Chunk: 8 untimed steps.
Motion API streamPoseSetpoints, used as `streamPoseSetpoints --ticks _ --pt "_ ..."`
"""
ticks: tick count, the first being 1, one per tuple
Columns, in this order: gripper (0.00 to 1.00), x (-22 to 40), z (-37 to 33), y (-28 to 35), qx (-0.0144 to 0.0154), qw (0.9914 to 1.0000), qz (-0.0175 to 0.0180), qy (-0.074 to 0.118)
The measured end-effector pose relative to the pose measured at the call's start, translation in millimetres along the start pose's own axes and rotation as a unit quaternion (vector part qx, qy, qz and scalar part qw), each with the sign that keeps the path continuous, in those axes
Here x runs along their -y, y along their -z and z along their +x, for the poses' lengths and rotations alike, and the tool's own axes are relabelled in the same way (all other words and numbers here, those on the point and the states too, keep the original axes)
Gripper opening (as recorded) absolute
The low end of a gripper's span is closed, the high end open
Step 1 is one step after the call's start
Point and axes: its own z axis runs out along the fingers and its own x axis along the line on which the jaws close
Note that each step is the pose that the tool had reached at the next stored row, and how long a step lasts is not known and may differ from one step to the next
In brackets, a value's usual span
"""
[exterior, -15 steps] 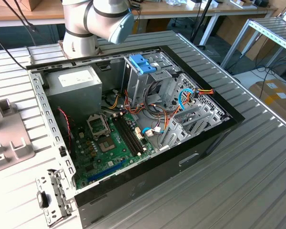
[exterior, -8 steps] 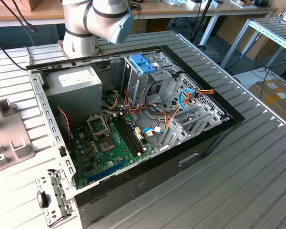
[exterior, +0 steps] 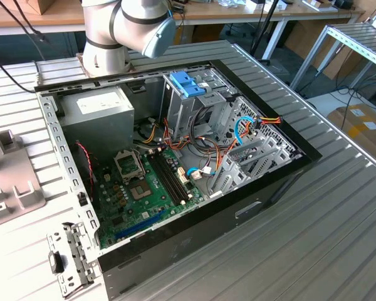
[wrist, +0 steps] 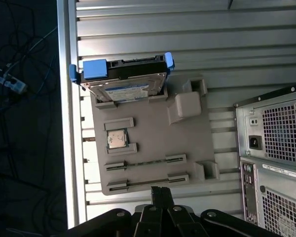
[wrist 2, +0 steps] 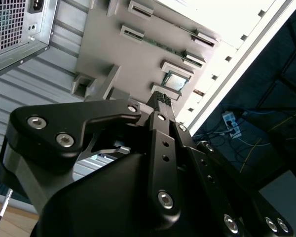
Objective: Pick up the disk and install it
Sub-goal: 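Reach for the disk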
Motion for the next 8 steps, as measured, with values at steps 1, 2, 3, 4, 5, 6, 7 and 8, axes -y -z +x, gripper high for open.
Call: streamPoseSetpoints --ticks 1,2,3,4,5,6,7,8 --pt "0.11 0.1 1.0 0.0 0.0000 1.00000 0.0000 0.000" --pt "0.11 0.1 1.7 0.1 0.0000 1.00000 0.0000 0.000" --pt "0.11 0.2 3.0 0.1 0.0000 1.00000 0.0000 0.000" --pt "0.11 0.3 4.0 0.1 0.0000 1.00000 0.0000 0.000" --pt "0.11 0.4 4.6 0.1 0.0000 1.00000 0.0000 0.000" --pt "0.11 0.4 5.3 0.1 0.0000 1.00000 0.0000 0.000" --pt "0.11 0.5 6.4 0.2 0.0000 1.00000 0.0000 0.000" --pt "0.11 0.6 7.6 0.2 0.0000 1.00000 0.0000 0.000"
